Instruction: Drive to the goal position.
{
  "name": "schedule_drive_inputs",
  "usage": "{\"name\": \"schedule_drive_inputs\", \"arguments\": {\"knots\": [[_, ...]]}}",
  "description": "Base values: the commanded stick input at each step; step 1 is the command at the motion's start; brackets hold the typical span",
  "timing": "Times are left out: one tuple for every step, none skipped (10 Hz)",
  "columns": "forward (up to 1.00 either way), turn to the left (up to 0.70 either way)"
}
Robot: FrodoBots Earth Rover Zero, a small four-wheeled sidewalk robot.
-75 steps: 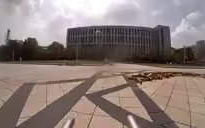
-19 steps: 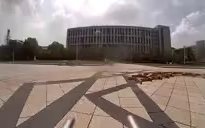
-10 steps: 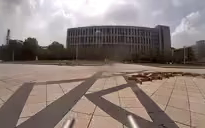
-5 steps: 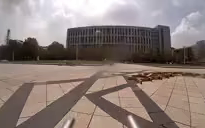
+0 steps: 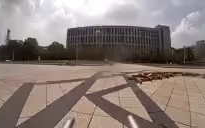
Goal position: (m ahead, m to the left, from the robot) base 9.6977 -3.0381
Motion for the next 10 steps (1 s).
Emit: {"name": "schedule_drive_inputs", "arguments": {"knots": [[0.05, 0.00], [0.05, 0.00], [0.05, 0.00], [0.05, 0.00], [0.05, 0.00], [0.05, 0.00], [0.05, 0.00], [0.05, 0.00], [0.05, 0.00], [0.05, 0.00]]}}
